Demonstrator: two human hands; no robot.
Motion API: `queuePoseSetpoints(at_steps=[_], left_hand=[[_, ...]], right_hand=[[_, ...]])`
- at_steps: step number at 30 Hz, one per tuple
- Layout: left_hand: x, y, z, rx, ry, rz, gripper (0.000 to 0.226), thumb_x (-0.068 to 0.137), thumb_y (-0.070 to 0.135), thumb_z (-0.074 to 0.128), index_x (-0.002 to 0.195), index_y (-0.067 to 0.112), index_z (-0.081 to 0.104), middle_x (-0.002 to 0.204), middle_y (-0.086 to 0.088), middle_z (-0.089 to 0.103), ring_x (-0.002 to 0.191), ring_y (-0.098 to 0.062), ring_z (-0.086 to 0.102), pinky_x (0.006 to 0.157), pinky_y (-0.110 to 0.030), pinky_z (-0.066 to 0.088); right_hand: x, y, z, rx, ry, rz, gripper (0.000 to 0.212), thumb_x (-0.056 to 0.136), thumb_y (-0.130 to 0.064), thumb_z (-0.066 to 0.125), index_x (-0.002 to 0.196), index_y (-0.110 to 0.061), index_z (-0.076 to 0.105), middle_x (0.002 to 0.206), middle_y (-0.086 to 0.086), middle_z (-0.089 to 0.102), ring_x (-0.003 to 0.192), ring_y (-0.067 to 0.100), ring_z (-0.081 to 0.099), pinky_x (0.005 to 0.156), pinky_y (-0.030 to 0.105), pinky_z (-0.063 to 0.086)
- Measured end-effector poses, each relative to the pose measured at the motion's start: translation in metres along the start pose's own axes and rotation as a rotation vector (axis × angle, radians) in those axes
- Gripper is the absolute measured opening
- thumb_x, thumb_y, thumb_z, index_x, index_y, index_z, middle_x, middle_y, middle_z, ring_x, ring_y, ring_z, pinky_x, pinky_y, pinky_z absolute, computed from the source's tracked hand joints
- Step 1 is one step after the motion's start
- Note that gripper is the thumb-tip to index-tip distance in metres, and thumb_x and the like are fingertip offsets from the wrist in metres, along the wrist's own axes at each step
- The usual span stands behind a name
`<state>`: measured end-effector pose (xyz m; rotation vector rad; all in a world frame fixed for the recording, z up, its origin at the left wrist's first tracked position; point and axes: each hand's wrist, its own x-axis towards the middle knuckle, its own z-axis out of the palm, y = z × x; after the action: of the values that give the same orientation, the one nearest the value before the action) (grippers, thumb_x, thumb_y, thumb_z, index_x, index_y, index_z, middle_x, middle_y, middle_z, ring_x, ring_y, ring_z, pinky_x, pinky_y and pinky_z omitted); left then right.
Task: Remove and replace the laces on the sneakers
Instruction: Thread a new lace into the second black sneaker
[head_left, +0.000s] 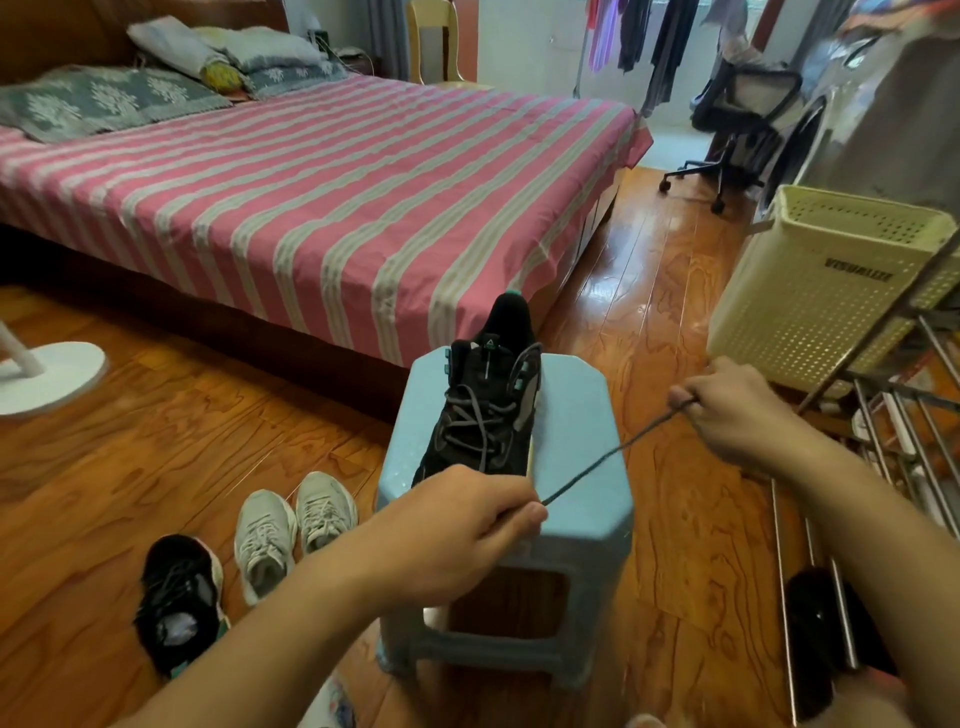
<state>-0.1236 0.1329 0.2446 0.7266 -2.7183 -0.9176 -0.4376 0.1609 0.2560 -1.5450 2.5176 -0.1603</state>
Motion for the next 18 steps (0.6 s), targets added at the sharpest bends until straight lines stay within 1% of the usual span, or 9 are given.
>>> queuePoseSetpoints(at_steps=[2, 4, 6, 8, 10, 12, 15, 16, 18], left_hand=[[-0.002, 0.002, 0.005, 0.06, -0.022, 0.001, 0.026, 0.106, 0.045, 0.043, 0.098, 0.03, 0.062, 0.083, 0.012, 0.063, 0.079, -0.005, 0.058, 0.069, -0.024, 0.046], [-0.002, 0.006, 0.012, 0.111, -0.023, 0.036, 0.026, 0.107, 0.045, 0.043, 0.097, 0.028, 0.061, 0.083, 0.01, 0.063, 0.078, -0.006, 0.058, 0.072, -0.034, 0.049], [0.003, 0.015, 0.021, 0.103, -0.02, 0.079, 0.026, 0.108, 0.043, 0.043, 0.095, 0.027, 0.06, 0.082, 0.008, 0.063, 0.076, -0.007, 0.057, 0.071, -0.038, 0.049], [0.011, 0.029, 0.029, 0.04, 0.0, 0.122, 0.024, 0.108, 0.038, 0.045, 0.099, 0.025, 0.063, 0.087, 0.007, 0.066, 0.079, -0.006, 0.057, 0.074, -0.035, 0.048], [0.019, 0.042, 0.035, 0.012, 0.006, 0.164, 0.024, 0.108, 0.033, 0.047, 0.104, 0.02, 0.067, 0.093, 0.005, 0.067, 0.082, -0.005, 0.053, 0.076, -0.031, 0.044], [0.025, 0.043, 0.038, 0.041, -0.023, 0.2, 0.026, 0.108, 0.033, 0.048, 0.106, 0.018, 0.068, 0.095, 0.003, 0.066, 0.087, -0.007, 0.051, 0.081, -0.034, 0.044], [0.031, 0.026, 0.028, 0.05, -0.012, 0.206, 0.031, 0.105, 0.043, 0.051, 0.117, 0.024, 0.073, 0.117, 0.008, 0.062, 0.118, -0.005, 0.047, 0.102, -0.029, 0.041], [0.034, 0.017, 0.022, 0.036, 0.049, 0.19, 0.033, 0.104, 0.045, 0.051, 0.118, 0.026, 0.074, 0.123, 0.011, 0.059, 0.125, -0.003, 0.043, 0.106, -0.026, 0.038], [0.043, -0.004, 0.006, -0.004, 0.305, 0.098, 0.028, 0.104, 0.035, 0.054, 0.117, 0.023, 0.074, 0.122, 0.01, 0.058, 0.123, -0.004, 0.045, 0.107, -0.026, 0.037]], right_hand=[[0.007, 0.016, 0.003, -0.011, 0.044, 0.267, 0.059, 0.105, -0.053, 0.033, 0.131, -0.008, 0.061, 0.134, 0.023, 0.05, 0.127, 0.044, 0.045, 0.108, 0.048, 0.039], [0.013, 0.025, -0.003, 0.051, 0.087, 0.327, 0.066, 0.105, -0.056, 0.027, 0.13, -0.005, 0.06, 0.135, 0.027, 0.055, 0.123, 0.044, 0.052, 0.101, 0.047, 0.043], [0.015, 0.019, -0.007, 0.342, 0.091, 0.178, 0.043, 0.108, -0.037, 0.036, 0.12, -0.011, 0.068, 0.108, 0.019, 0.068, 0.097, 0.035, 0.063, 0.078, 0.04, 0.049], [0.009, 0.002, -0.004, 0.798, 0.027, 0.093, 0.03, 0.109, -0.022, 0.04, 0.105, -0.014, 0.069, 0.066, 0.006, 0.052, 0.059, 0.021, 0.046, 0.052, 0.029, 0.035], [0.008, -0.008, -0.006, 1.035, 0.001, 0.042, 0.029, 0.109, -0.016, 0.04, 0.102, -0.012, 0.068, 0.058, -0.001, 0.035, 0.052, 0.015, 0.032, 0.048, 0.026, 0.031], [0.005, -0.018, -0.017, 1.113, 0.027, 0.004, 0.027, 0.108, -0.013, 0.041, 0.104, -0.009, 0.067, 0.06, 0.0, 0.037, 0.053, 0.014, 0.036, 0.051, 0.029, 0.036], [-0.003, -0.031, -0.04, 1.15, 0.012, -0.039, 0.025, 0.106, -0.007, 0.044, 0.107, -0.006, 0.069, 0.069, 0.002, 0.048, 0.062, 0.015, 0.05, 0.06, 0.03, 0.05], [-0.008, -0.036, -0.045, 1.147, -0.019, -0.046, 0.027, 0.104, 0.001, 0.044, 0.111, -0.004, 0.069, 0.075, 0.005, 0.053, 0.068, 0.018, 0.056, 0.066, 0.032, 0.055], [-0.016, -0.045, -0.045, 1.207, -0.109, -0.044, 0.047, 0.092, 0.021, 0.038, 0.123, -0.003, 0.064, 0.095, 0.012, 0.064, 0.088, 0.022, 0.067, 0.083, 0.036, 0.061]])
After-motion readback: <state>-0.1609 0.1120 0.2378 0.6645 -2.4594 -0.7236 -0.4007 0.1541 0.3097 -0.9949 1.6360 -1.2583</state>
